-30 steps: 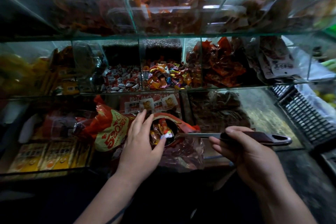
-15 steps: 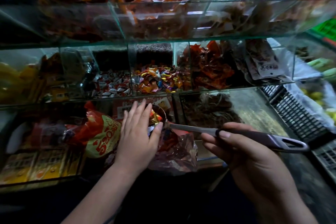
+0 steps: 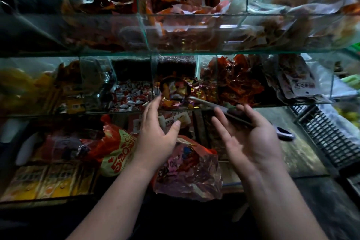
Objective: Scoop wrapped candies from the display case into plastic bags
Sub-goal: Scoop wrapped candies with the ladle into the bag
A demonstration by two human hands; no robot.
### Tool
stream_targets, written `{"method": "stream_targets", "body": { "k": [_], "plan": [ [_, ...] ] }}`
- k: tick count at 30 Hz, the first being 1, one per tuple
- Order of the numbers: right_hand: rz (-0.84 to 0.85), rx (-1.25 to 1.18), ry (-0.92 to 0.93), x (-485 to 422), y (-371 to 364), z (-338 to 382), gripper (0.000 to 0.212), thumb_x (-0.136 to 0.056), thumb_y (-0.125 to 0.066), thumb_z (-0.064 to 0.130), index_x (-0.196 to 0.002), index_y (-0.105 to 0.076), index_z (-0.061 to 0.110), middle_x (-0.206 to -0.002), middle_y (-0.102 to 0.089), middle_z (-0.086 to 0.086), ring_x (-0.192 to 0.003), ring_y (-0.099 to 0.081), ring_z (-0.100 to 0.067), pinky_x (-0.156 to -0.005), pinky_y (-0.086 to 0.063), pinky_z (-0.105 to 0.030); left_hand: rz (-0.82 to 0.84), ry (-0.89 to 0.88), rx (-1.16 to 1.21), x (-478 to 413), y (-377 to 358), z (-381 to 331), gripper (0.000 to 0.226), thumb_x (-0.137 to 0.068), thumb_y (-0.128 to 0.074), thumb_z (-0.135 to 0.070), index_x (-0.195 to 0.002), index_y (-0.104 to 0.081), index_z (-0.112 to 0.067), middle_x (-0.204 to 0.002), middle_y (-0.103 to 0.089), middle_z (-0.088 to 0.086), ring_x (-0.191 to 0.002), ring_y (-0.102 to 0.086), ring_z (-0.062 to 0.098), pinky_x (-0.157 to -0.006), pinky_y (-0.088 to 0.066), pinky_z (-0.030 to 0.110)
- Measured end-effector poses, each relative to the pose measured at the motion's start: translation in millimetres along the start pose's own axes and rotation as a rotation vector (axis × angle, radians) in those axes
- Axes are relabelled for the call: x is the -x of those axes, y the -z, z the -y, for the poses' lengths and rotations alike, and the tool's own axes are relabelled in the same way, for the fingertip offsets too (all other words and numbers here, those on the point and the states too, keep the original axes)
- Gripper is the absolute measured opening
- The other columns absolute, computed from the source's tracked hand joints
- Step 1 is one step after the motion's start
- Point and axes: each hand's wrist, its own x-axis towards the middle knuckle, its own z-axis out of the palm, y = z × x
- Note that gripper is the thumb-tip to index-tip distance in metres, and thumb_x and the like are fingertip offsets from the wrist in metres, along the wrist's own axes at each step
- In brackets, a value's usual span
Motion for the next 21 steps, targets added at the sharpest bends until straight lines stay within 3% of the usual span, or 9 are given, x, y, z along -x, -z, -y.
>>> {"method": "stream_targets", "body": {
  "k": [2,4,7,9,12,17,21],
  "plan": [
    [-0.004,0.046,0.038,-28.8,-18.4,-15.2,0.016,-0.099,-0.062,0.022,-0.108,-0.068,0.01,-0.1,-0.077,-0.012,-0.098,-0.076,-0.032,-0.084,-0.063,-0.045,0.028,0.043,0.016,4.3,-1.1,3.2,0.069,-0.094,-0.067,-0.035,-0.151,-0.029,-0.042,-0.153,-0.034,-0.017,-0.137,-0.032,-0.002,-0.108,-0.029,0.023],
    [0.009,0.199,0.151,-58.2,-32.7,-34.0,0.009,-0.097,-0.067,0.023,-0.104,-0.069,0.018,-0.099,-0.077,0.0,-0.1,-0.075,-0.02,-0.093,-0.059,-0.039,0.072,0.071,0.032,7.2,-1.4,7.2,0.064,-0.095,-0.067,-0.033,-0.147,-0.033,-0.046,-0.144,-0.04,-0.022,-0.131,-0.037,-0.005,-0.104,-0.032,0.019],
    [0.136,0.896,0.535,-99.0,-28.1,-55.6,0.004,-0.096,-0.068,0.024,-0.1,-0.069,0.024,-0.099,-0.07,0.012,-0.092,-0.067,0.004,-0.087,-0.053,-0.02,0.095,0.087,0.025,9.4,1.1,9.4,0.058,-0.094,-0.066,-0.035,-0.139,-0.035,-0.054,-0.127,-0.037,-0.041,-0.116,-0.033,-0.028,-0.089,-0.025,0.0],
    [0.278,1.209,0.654,-118.4,-19.5,-61.6,0.008,-0.097,-0.065,0.02,-0.105,-0.066,0.023,-0.105,-0.068,0.009,-0.095,-0.063,0.002,-0.088,-0.051,-0.018,0.098,0.108,0.058,9.4,3.0,10.1,0.057,-0.094,-0.066,-0.034,-0.137,-0.036,-0.056,-0.129,-0.041,-0.039,-0.119,-0.037,-0.024,-0.091,-0.031,0.003],
    [0.415,1.527,0.735,-126.4,-17.6,-56.7,0.02,-0.097,-0.062,0.02,-0.116,-0.065,0.024,-0.118,-0.066,0.004,-0.11,-0.062,-0.014,-0.098,-0.052,-0.033,0.093,0.116,0.084,9.6,5.1,10.6,0.055,-0.094,-0.067,-0.032,-0.136,-0.039,-0.055,-0.134,-0.047,-0.027,-0.123,-0.047,-0.008,-0.1,-0.044,0.023],
    [0.668,1.683,0.833,-97.0,-9.8,-37.6,0.037,-0.087,-0.065,0.015,-0.124,-0.064,0.014,-0.135,-0.056,-0.008,-0.122,-0.058,-0.03,-0.098,-0.053,-0.047,0.094,0.127,0.095,10.9,5.8,10.0,0.054,-0.093,-0.068,-0.031,-0.135,-0.042,-0.052,-0.132,-0.05,-0.025,-0.121,-0.05,-0.004,-0.102,-0.051,0.034],
    [0.635,1.571,0.868,-52.6,7.4,-30.6,0.046,-0.087,-0.06,0.045,-0.123,-0.066,0.017,-0.15,-0.049,-0.006,-0.138,-0.05,-0.021,-0.109,-0.047,-0.036,0.079,0.112,0.086,12.0,3.6,6.6,0.048,-0.093,-0.068,-0.031,-0.134,-0.048,-0.046,-0.131,-0.05,-0.024,-0.122,-0.051,-0.001,-0.103,-0.049,0.031]
  ]
}}
